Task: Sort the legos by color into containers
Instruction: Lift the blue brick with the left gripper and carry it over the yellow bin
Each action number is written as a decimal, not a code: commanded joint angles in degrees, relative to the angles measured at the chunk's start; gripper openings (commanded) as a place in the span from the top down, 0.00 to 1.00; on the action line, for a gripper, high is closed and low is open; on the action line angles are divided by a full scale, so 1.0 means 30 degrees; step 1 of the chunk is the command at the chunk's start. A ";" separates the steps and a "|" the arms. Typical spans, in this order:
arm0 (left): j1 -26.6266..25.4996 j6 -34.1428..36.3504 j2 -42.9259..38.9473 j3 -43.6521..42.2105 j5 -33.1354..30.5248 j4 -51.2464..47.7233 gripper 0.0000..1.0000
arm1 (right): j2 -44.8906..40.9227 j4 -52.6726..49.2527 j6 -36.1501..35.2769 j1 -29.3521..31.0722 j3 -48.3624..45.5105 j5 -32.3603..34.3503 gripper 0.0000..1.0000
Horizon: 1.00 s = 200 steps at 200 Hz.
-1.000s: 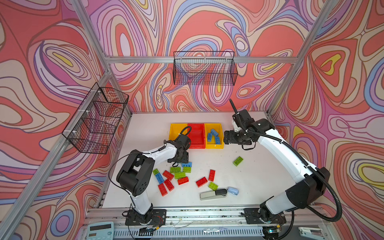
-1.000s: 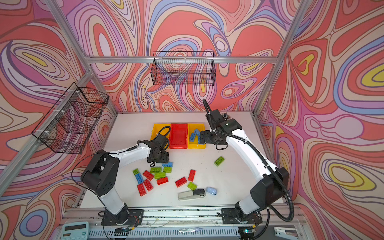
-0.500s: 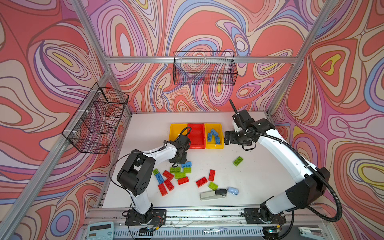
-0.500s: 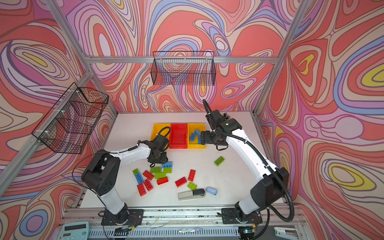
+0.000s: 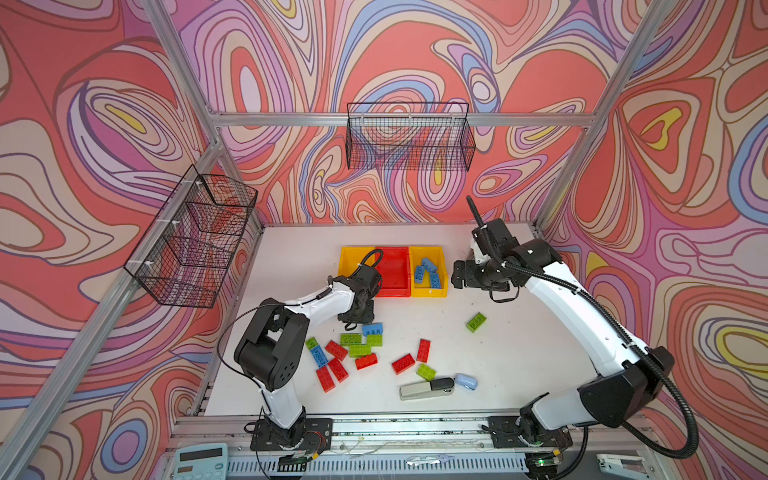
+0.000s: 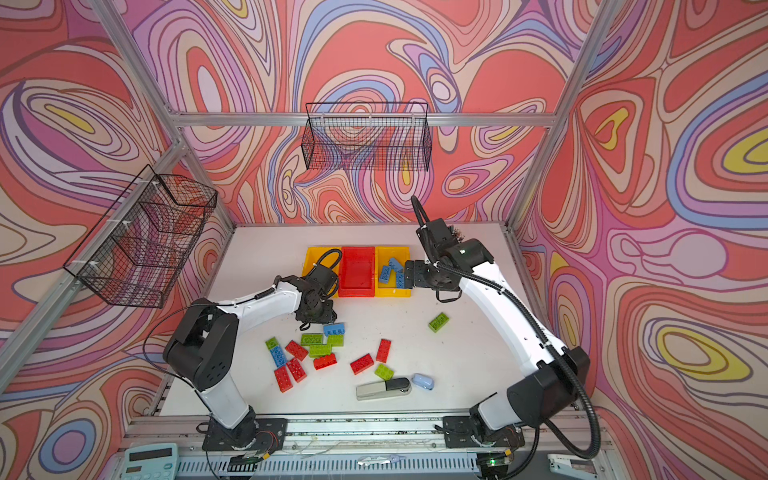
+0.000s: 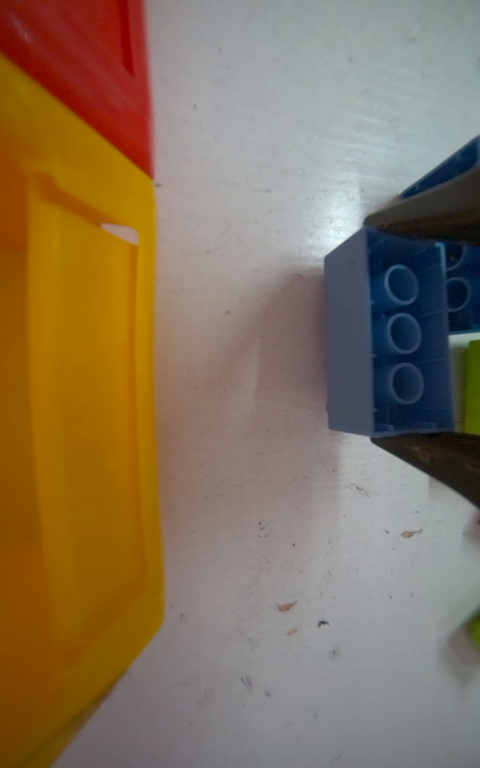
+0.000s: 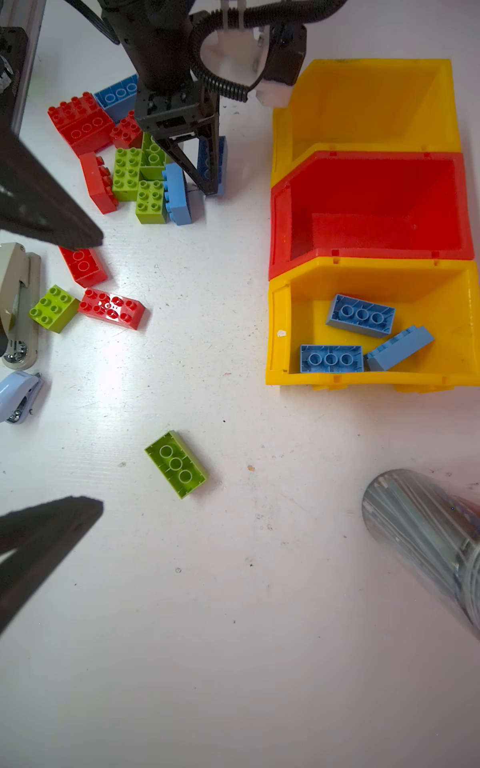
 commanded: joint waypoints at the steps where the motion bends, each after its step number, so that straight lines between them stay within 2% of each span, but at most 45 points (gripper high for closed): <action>1: 0.0074 -0.0572 -0.0899 0.0834 0.0421 -0.1675 0.74 | -0.1119 -0.0204 0.0429 0.0023 -0.0741 0.0336 0.02; 56: -0.0389 -0.1036 -0.1482 0.1781 0.0703 -0.2666 0.74 | -0.2982 -0.0162 0.0815 0.0005 -0.2457 0.0538 0.02; 101: -0.1665 -0.1346 -0.0940 0.4553 0.0803 -0.3652 0.74 | -0.4043 -0.0567 0.1021 0.0010 -0.2920 0.0756 0.02; 146: -0.3048 -0.1359 0.1649 0.9273 0.1399 -0.4163 0.72 | -0.5233 -0.1324 0.1601 0.0018 -0.3185 0.1179 0.02; 200: -0.3483 -0.1435 0.6272 1.5489 0.2590 -0.3956 0.71 | -0.6326 -0.2454 0.2262 0.0033 -0.3193 0.2042 0.02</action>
